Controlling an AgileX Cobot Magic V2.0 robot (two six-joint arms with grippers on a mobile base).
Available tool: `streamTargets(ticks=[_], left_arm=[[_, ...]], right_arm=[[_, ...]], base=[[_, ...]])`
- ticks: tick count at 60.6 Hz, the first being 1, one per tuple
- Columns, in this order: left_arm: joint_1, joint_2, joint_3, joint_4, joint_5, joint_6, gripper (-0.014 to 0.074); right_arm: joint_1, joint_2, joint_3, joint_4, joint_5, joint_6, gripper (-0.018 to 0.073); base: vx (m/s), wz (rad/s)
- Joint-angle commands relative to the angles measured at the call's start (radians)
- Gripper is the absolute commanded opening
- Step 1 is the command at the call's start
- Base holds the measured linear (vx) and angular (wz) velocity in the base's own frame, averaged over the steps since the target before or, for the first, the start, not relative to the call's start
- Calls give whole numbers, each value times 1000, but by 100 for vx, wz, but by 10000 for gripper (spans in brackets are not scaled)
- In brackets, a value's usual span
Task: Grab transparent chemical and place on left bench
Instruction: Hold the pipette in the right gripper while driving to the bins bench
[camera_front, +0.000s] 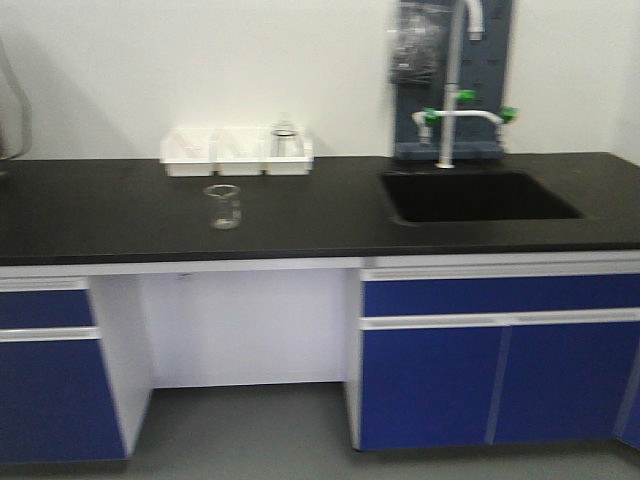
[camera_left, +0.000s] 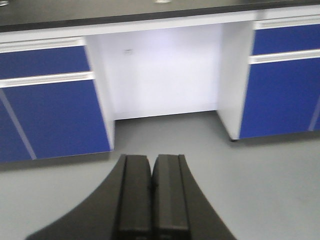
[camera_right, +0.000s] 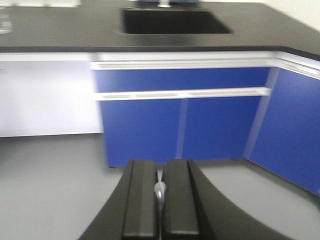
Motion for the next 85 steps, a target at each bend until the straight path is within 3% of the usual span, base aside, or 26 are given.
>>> streamTargets(ticks=[1, 54, 85], left_arm=[[-2, -19, 16, -1, -78, -8, -3], [-2, -19, 16, -1, -78, -8, -3], [-2, -19, 16, -1, -78, -8, -3]], right_arm=[[-3, 1, -29, -9, -77, 1, -4], [-3, 1, -29, -9, -77, 1, -4], [-3, 1, -29, -9, -77, 1, -4]], base=[[16, 71], [24, 59], [41, -8]])
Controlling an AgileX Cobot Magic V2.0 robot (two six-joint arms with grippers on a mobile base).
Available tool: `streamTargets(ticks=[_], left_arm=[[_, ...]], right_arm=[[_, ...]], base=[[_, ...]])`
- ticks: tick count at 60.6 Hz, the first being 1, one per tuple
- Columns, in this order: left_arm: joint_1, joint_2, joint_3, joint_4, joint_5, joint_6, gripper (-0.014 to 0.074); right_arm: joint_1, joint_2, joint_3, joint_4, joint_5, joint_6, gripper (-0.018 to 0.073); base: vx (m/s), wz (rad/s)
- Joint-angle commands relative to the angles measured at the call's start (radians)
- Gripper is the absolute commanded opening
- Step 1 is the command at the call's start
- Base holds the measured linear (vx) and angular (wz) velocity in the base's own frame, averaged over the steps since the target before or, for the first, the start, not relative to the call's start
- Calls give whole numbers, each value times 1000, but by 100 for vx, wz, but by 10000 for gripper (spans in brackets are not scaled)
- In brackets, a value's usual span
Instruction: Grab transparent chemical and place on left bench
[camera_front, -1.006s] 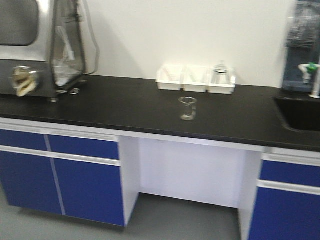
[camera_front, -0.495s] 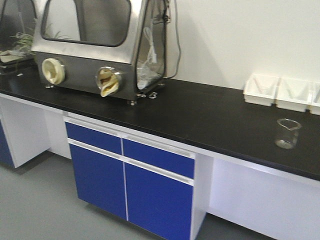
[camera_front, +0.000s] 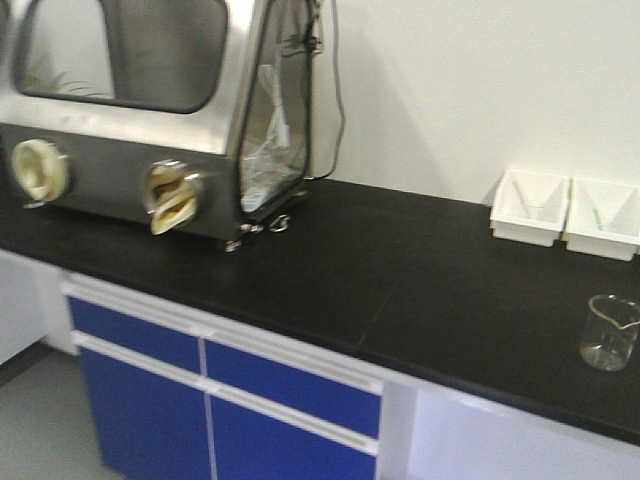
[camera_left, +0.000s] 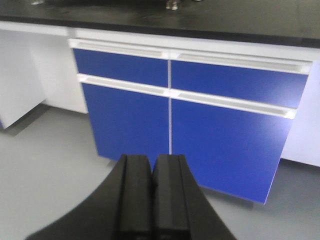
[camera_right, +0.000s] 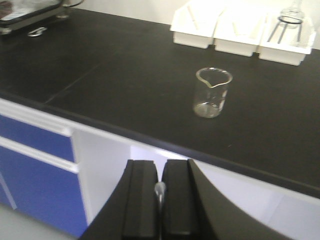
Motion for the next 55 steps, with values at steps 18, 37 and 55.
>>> streamTargets(ticks=[18, 37, 55], left_arm=[[-2, -19, 16, -1, -78, -8, -3], [-2, -19, 16, -1, -78, -8, -3], [-2, -19, 16, -1, -78, -8, -3]], right_arm=[[-3, 1, -29, -9, -77, 1, -4], [-3, 1, -29, -9, -77, 1, -4], [-3, 1, -29, -9, -77, 1, -4]], base=[[43, -48], [39, -46], [33, -36]])
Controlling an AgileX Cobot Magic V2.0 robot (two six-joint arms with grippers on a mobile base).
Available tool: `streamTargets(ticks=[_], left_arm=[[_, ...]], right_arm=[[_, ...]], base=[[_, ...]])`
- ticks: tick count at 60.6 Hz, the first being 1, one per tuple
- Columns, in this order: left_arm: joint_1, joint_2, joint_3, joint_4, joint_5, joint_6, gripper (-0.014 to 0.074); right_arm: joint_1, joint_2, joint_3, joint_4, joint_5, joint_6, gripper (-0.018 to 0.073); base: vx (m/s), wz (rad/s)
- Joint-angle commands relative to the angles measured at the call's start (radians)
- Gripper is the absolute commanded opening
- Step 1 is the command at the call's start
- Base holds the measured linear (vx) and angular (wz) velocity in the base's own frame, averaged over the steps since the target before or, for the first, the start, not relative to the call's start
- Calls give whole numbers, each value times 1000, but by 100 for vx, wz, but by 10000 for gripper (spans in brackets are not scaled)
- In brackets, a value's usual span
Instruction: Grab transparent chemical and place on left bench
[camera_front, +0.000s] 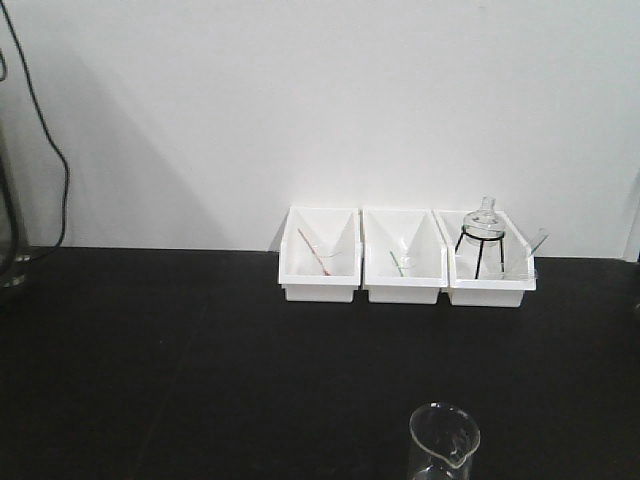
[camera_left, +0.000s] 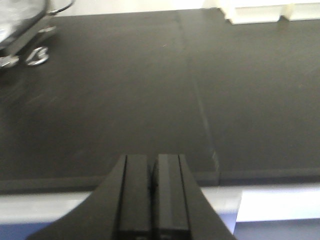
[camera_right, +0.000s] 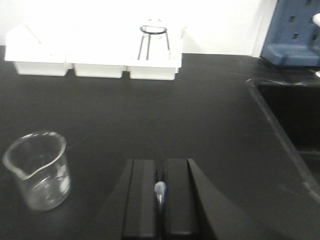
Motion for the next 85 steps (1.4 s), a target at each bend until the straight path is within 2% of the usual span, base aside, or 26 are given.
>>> streamTargets(ticks=[1, 55, 63, 72, 75, 79, 85], left_arm=[[-2, -19, 16, -1, -78, -8, -3], [-2, -19, 16, -1, -78, -8, -3], [-2, -19, 16, -1, -78, -8, -3], [-2, -19, 16, -1, -78, -8, -3], [-2, -19, 16, -1, -78, -8, -3], [-2, -19, 16, -1, -78, -8, -3], [-2, -19, 16, -1, -78, -8, -3]], right_arm=[[-3, 1, -29, -9, -77, 1, -4], [-3, 1, -29, -9, -86, 1, -4], [-3, 7, -29, -7, -218, 6, -4], [6, 113, -29, 75, -555, 48, -1], [28, 172, -29, 72, -659, 81, -1], [74, 257, -29, 39, -776, 134, -1], [169, 405, -29, -94, -964, 211, 0]], base=[[29, -33], [14, -15], [0, 1], [0, 0], [0, 0], [0, 0], [0, 0]])
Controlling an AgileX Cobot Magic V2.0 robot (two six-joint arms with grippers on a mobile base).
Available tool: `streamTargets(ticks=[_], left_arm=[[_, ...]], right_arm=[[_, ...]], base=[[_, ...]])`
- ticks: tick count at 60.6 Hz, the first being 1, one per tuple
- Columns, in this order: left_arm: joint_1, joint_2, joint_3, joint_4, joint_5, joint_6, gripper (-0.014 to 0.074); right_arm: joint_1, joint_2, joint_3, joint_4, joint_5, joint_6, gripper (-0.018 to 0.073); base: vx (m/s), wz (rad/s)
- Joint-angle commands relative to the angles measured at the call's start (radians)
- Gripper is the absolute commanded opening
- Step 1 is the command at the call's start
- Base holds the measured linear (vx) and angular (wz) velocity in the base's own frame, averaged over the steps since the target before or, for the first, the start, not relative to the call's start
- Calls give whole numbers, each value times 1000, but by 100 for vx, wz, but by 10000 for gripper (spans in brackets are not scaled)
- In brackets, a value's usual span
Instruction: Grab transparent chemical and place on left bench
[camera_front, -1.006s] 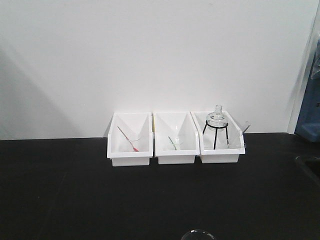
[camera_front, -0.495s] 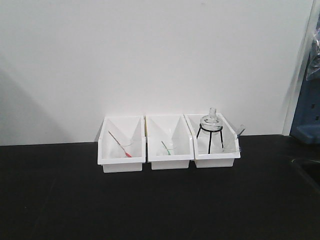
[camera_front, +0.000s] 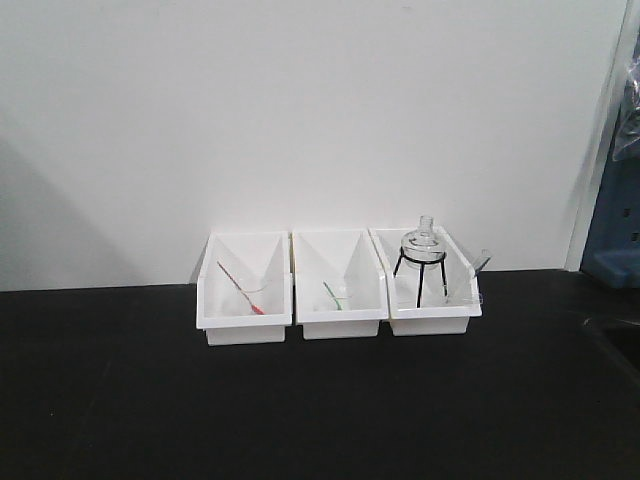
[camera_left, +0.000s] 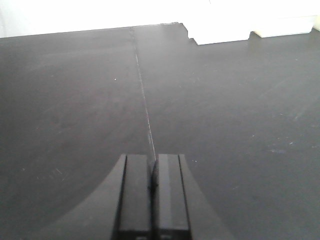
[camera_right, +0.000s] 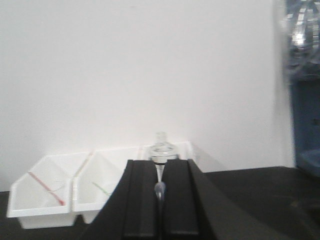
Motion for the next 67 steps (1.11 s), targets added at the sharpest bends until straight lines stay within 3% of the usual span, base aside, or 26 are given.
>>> streamTargets(ticks=[1, 6, 13, 26, 41, 67], left_arm=[[-2, -19, 16, -1, -78, -8, -3], [-2, -19, 16, -1, -78, -8, -3], [-2, -19, 16, -1, -78, -8, -3], [-2, -19, 16, -1, -78, -8, -3], [-2, -19, 16, -1, -78, -8, -3], [-2, -19, 16, -1, -78, -8, -3]], right_arm=[[81, 132, -29, -133, -290, 66, 0], [142, 250, -29, -224, -454, 77, 0], [198, 421, -29, -236, -649, 77, 0], [205, 657, -66, -306, -937, 91, 0], [205, 789, -193, -445, -958, 129, 0], [205, 812, -228, -446, -958, 142, 0]], base=[[0, 0], [0, 0], [0, 0], [0, 0], [0, 0], [0, 0]])
